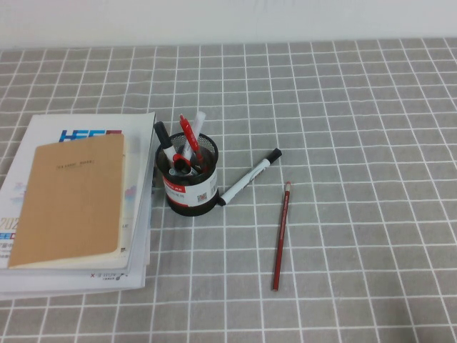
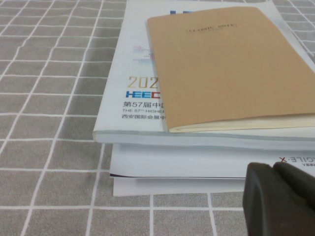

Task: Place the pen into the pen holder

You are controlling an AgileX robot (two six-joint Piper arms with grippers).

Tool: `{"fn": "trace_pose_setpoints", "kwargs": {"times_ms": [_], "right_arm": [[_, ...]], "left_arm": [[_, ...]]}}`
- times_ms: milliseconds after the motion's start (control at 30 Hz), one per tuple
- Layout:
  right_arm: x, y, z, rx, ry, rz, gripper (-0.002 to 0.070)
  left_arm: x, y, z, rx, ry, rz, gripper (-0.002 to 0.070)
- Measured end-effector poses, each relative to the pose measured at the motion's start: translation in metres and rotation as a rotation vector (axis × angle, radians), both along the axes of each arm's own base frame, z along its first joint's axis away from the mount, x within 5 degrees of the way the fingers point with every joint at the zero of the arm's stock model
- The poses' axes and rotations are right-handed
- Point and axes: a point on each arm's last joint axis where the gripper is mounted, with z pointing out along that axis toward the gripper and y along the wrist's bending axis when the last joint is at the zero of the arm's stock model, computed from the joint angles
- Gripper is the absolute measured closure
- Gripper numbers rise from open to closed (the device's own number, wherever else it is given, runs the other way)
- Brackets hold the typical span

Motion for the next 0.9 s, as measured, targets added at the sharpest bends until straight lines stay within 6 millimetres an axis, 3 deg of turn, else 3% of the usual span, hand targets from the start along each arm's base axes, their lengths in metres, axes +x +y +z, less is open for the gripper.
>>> {"fn": "trace_pose_setpoints", "kwargs": {"times_ms": [233, 500, 900], "right_arm": [[-0.001, -0.006, -0.024, 0.069, 0.186, -0.127, 0.0689], [-0.001, -0.006, -0.028, 0.169, 0.233, -0.157, 0.0689], [-0.001, -0.01, -0.028, -0.059, 0.196, -0.144, 0.0689]], "left_arm": [[0.0, 0.0, 0.0, 0.0, 0.0, 0.0, 0.068], [0.0, 0.0, 0.0, 0.0, 0.0, 0.0, 0.068], [0.0, 0.0, 0.0, 0.0, 0.0, 0.0, 0.068]]}}
